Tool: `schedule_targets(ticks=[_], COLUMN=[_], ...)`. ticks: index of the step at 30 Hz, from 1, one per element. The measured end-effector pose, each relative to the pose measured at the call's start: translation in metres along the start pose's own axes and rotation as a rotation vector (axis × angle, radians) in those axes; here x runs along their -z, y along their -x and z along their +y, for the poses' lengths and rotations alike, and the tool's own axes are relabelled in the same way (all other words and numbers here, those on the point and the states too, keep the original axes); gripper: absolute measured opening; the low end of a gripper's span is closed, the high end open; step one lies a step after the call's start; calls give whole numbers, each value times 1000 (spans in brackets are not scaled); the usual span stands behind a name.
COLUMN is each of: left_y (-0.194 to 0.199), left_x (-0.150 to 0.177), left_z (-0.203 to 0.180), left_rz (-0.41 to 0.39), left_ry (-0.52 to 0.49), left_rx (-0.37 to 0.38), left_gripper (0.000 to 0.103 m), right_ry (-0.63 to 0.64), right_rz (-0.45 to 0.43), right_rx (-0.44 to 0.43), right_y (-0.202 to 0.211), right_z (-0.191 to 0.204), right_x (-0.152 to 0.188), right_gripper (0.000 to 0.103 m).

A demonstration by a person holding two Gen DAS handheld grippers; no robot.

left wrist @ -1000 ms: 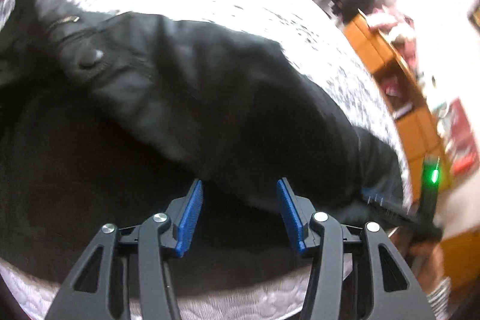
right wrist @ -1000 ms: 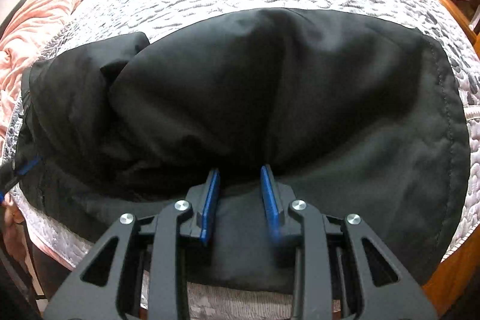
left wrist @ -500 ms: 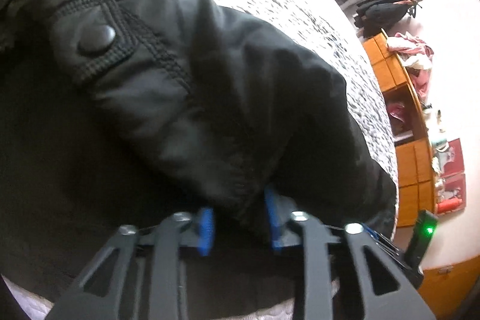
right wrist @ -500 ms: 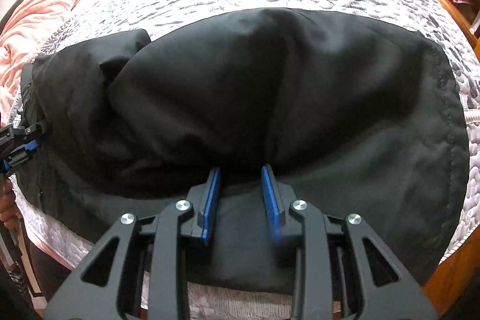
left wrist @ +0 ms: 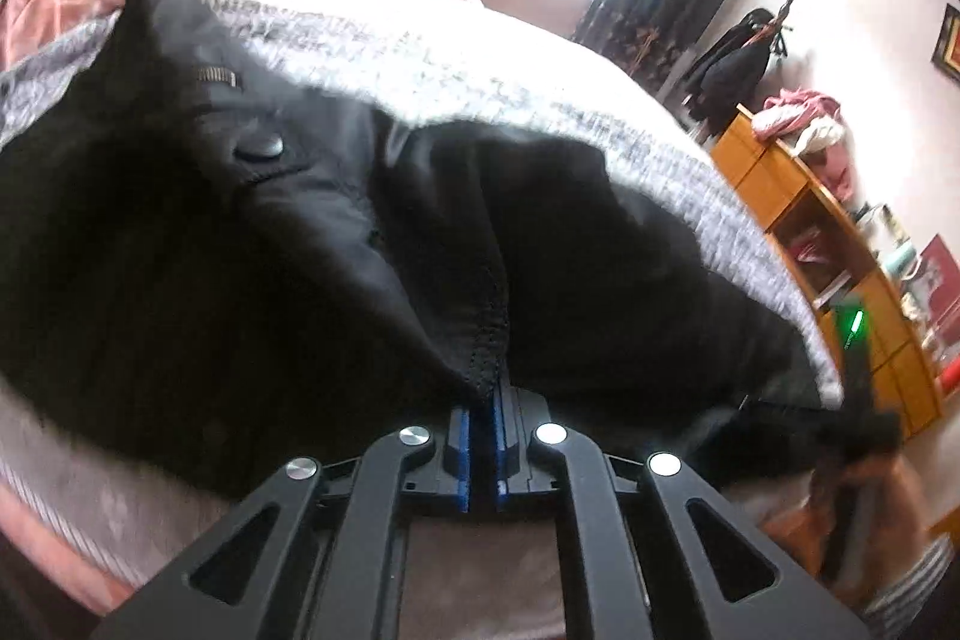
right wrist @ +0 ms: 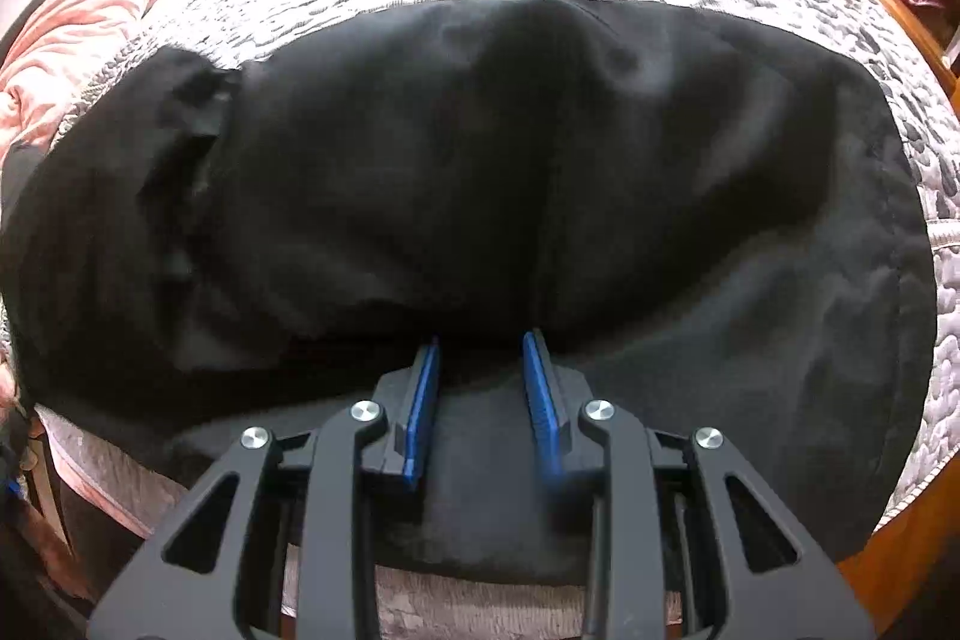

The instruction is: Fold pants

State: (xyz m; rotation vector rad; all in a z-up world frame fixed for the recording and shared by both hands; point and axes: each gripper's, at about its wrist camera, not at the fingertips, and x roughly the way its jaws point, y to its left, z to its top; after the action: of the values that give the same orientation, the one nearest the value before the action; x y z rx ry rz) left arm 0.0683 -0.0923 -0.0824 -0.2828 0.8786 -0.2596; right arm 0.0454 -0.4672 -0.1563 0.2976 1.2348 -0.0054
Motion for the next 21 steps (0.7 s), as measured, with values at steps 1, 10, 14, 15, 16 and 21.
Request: schedule_targets(ticks=[1, 10, 14, 15, 16, 21], left_y=[-6, -26, -33, -31, -30, -15], left_x=[7, 22, 20, 25, 27, 24], left_z=[4, 1, -8, -4, -3, 17], left_rz=[25, 50, 53, 53, 55, 113], left_ry=[9, 33, 38, 38, 37, 53], left_rx=[-8, -21, -29, -29, -28, 11], left_gripper=[6, 6, 7, 8, 8, 20], right_ry=[1, 59, 190, 213, 234, 249], right_rz=[2, -73, -91, -74, -42, 39], right_rx=[5, 78, -18, -22, -16, 49], right_y=[0, 34, 51, 47, 36, -16], right_z=[1, 36, 81, 89, 96, 100], right_x=[0, -1, 5, 7, 9, 15], right_gripper=[29, 40, 42, 43, 43, 45])
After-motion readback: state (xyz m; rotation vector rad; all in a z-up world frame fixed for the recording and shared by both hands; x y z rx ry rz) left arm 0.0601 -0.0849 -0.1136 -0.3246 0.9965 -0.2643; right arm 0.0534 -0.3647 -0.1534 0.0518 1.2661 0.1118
